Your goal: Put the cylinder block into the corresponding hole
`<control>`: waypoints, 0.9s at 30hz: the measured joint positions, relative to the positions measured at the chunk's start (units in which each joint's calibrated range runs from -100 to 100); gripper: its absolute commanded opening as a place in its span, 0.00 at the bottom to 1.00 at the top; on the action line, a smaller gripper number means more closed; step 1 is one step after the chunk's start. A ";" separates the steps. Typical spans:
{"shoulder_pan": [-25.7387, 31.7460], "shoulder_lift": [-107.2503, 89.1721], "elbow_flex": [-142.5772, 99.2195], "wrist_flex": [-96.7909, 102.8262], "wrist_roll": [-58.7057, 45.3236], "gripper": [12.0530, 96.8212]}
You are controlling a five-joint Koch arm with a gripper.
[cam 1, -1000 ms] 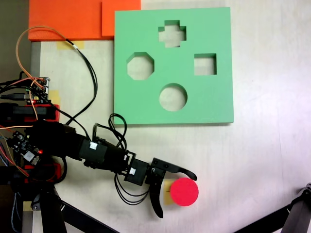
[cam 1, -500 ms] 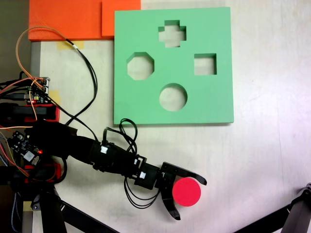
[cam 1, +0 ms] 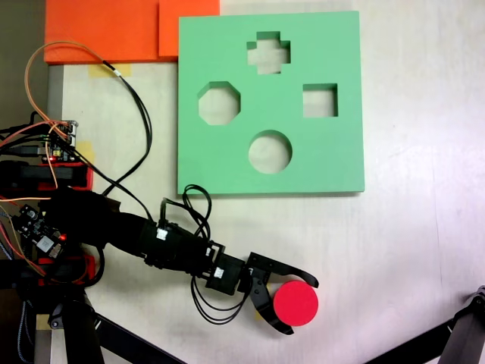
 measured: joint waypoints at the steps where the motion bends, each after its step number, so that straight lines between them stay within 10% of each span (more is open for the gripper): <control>1: 0.00 0.00 -0.10 0.20 0.00 0.20; 27: 14.75 -51.71 -11.86 -14.68 -0.15 0.14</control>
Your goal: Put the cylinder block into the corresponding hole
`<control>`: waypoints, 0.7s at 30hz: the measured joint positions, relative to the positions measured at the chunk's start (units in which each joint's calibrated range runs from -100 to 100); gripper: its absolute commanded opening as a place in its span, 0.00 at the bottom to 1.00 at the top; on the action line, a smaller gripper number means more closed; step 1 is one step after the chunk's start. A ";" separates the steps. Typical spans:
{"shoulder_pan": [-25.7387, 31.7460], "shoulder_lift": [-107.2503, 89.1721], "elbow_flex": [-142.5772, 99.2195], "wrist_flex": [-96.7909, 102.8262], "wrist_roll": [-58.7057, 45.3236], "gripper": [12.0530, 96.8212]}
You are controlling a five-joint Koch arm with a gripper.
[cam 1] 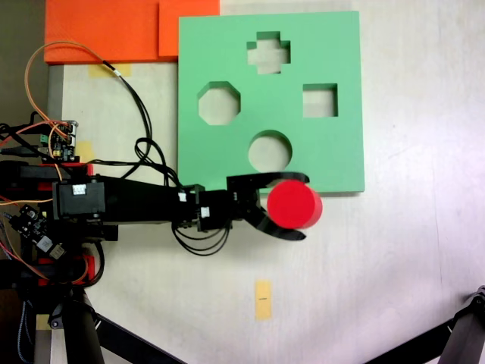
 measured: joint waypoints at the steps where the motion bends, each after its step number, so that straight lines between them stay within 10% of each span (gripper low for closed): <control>1: 1.22 0.00 -0.20 0.00 0.00 0.14; 21: 8.89 9.30 -8.72 -1.96 -0.24 0.14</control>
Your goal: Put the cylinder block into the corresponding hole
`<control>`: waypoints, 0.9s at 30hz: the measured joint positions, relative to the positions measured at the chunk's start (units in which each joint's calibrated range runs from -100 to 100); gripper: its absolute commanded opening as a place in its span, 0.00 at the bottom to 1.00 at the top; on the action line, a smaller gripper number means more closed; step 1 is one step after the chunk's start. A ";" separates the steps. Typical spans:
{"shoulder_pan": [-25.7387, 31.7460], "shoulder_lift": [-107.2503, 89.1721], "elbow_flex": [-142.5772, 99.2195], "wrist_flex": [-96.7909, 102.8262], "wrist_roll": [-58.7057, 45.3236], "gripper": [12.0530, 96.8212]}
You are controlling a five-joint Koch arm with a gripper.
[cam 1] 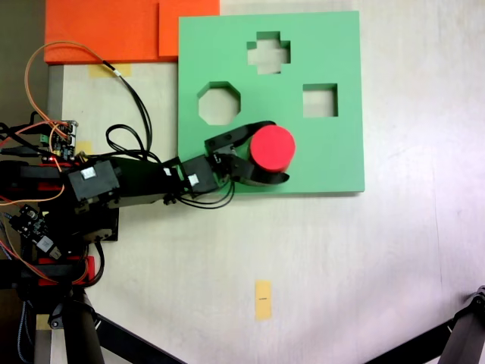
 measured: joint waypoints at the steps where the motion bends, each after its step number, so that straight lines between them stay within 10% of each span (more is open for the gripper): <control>1: 0.00 0.68 0.00 0.20 -0.05 0.14; 23: 1.86 6.16 -0.49 2.15 -0.24 0.15; 27: 1.86 6.84 -2.06 2.35 -0.29 0.45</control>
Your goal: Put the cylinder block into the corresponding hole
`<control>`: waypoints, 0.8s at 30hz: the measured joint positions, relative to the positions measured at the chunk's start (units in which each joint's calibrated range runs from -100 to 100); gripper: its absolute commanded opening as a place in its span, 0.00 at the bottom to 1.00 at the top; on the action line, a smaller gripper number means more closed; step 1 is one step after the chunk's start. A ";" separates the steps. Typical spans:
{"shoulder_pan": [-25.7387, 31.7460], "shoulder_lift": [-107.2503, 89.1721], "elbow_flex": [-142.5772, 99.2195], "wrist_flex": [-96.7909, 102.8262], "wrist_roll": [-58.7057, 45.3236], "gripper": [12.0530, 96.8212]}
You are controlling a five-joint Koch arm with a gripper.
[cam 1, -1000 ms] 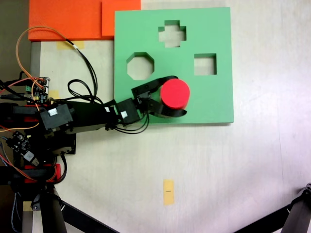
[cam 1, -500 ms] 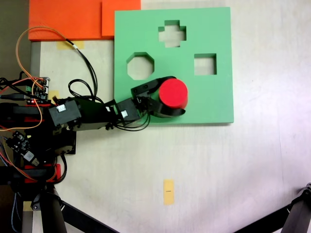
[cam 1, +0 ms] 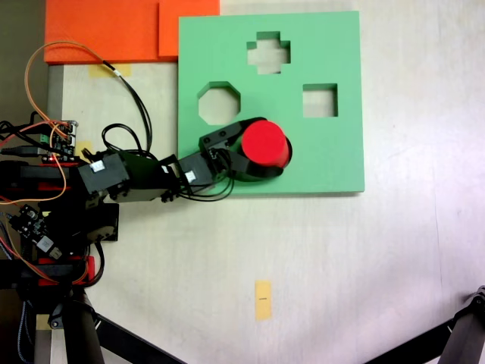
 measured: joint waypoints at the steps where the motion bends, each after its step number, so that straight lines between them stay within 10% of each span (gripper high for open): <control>1: -0.05 0.41 -0.29 0.20 0.00 0.55; 6: -0.54 1.23 -5.29 4.01 -0.10 0.81; 15: -1.47 -11.90 -13.42 7.73 -1.27 0.83; 21: -4.88 -49.79 -15.97 -4.89 -4.00 0.39; 24: -7.42 -73.05 -13.91 -27.41 -9.91 0.38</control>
